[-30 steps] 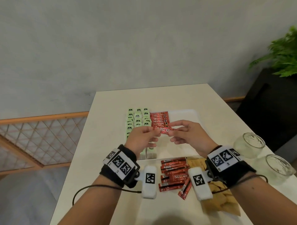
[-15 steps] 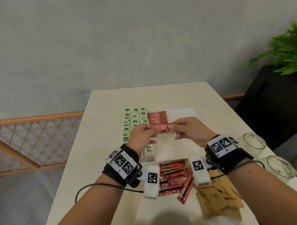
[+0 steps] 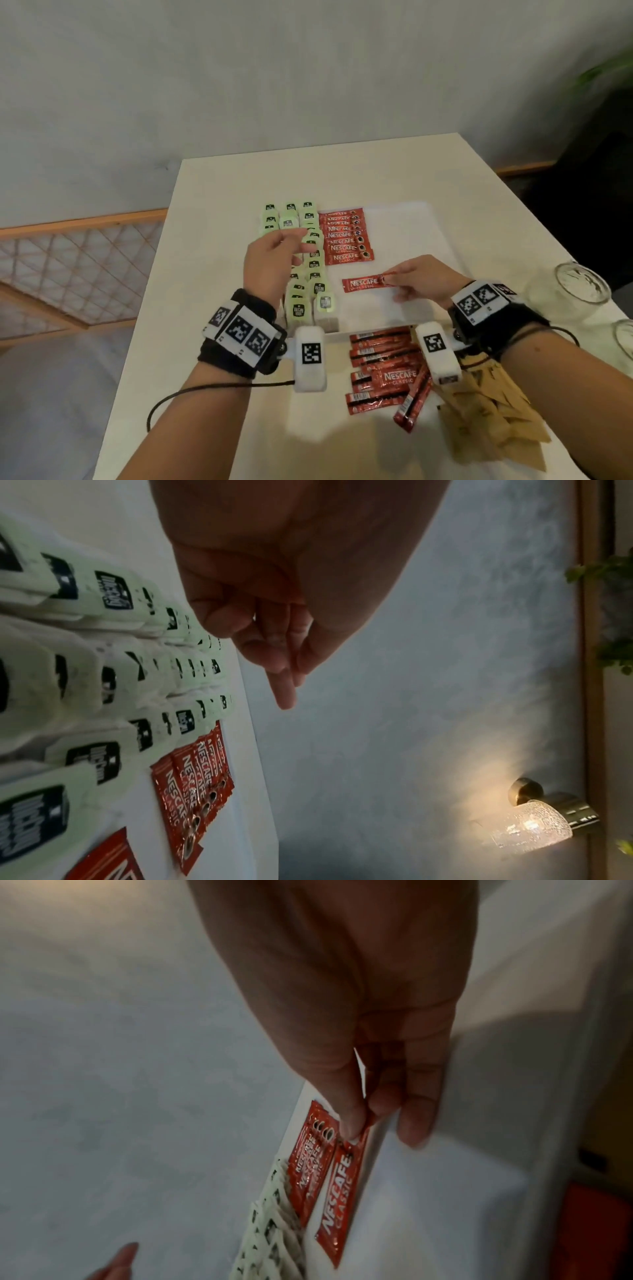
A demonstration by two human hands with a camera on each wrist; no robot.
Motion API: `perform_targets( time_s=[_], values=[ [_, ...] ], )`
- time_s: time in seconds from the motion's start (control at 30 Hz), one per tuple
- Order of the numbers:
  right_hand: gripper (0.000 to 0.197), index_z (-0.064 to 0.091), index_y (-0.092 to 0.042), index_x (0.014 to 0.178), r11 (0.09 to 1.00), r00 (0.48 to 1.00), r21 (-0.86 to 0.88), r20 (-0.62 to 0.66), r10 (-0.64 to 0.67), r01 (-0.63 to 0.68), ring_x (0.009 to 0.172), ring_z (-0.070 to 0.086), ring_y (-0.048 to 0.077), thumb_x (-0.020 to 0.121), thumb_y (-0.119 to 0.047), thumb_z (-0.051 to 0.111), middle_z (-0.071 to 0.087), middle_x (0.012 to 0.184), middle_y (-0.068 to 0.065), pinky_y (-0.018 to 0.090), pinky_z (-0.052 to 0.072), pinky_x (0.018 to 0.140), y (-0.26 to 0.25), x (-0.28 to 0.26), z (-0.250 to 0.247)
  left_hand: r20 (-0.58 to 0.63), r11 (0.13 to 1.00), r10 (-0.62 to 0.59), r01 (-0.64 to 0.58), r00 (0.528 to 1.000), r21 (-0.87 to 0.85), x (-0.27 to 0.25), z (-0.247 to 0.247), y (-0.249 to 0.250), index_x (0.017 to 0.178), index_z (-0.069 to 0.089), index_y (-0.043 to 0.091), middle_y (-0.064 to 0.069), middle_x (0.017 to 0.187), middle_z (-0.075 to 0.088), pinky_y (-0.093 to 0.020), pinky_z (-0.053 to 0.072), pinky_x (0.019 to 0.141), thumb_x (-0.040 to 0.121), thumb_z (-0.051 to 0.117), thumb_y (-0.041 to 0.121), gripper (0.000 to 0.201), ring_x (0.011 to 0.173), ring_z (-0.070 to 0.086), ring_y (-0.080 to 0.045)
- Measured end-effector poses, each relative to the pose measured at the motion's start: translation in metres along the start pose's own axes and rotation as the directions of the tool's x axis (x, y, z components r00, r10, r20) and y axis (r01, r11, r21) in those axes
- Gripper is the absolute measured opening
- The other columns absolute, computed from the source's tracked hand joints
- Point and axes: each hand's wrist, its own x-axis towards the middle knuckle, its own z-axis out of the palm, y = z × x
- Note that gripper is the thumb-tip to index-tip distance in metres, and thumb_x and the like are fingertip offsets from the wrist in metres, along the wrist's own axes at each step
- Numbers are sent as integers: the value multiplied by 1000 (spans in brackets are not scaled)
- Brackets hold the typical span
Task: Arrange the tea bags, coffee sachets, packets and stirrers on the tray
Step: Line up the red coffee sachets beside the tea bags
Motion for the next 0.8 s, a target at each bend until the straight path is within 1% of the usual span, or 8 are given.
perform_targets(
  time_s=[0.1,0.2,0.23,0.33,0.37,0.53,0.67,0.8],
  values=[
    [8,70,-1,87,999,999,-48,-32,-10,8,56,60,17,82,-6,74,63,69,13,32,59,66,-6,8,4,-8,1000,22,-22,1000,18,2,0,-5,101,73,19,2,78,76,-20,45,62,94,55,18,19,56,48,-1],
    [21,60,-2,83,998,996,-66,-89,-14,8,53,62,21,76,-5,80,64,63,13,31,57,58,-13,16,9,3,999,18,-18,1000,38,3,4,-9,100,73,21,3,76,76,-33,44,84,95,55,21,19,64,49,2],
    [28,57,-4,87,998,994,-61,-105,-14,8,52,62,21,75,-5,81,64,60,13,32,57,58,-13,20,11,10,999,15,-15,1000,38,4,6,-11,99,73,21,3,76,76,-34,44,85,95,55,23,19,66,49,1],
    [39,51,-8,94,996,989,-83,-145,-21,9,49,62,21,73,-10,84,65,58,11,31,54,53,-13,28,15,31,1000,6,-6,1000,18,5,9,-16,99,73,21,2,76,76,-27,43,64,95,56,22,18,58,43,-6],
    [40,51,-8,94,995,988,-95,-151,-28,14,49,62,20,73,-12,84,65,58,11,31,53,53,-14,30,16,36,1000,4,-5,999,20,5,9,-18,99,73,20,1,76,76,-26,42,62,95,56,21,18,56,43,-7],
    [41,53,-7,95,993,988,-114,-149,-36,19,49,63,20,72,-16,85,66,57,11,36,59,62,-19,38,19,52,999,9,-11,999,32,8,8,-23,99,73,20,1,76,76,-37,43,87,96,56,25,18,67,53,0],
    [39,58,-4,97,994,990,-107,-136,-40,25,50,64,20,73,-18,85,68,62,12,34,59,59,-23,40,21,51,999,12,-14,999,35,6,6,-22,99,73,20,0,77,76,-33,43,81,96,56,26,18,61,50,2],
    [40,64,0,94,994,987,-97,-150,-58,44,49,61,18,73,-27,85,71,79,15,39,61,65,-25,33,19,66,997,45,-49,997,61,-5,2,-16,101,72,15,-1,76,76,-18,42,58,96,57,23,18,49,48,1]
  ],
)
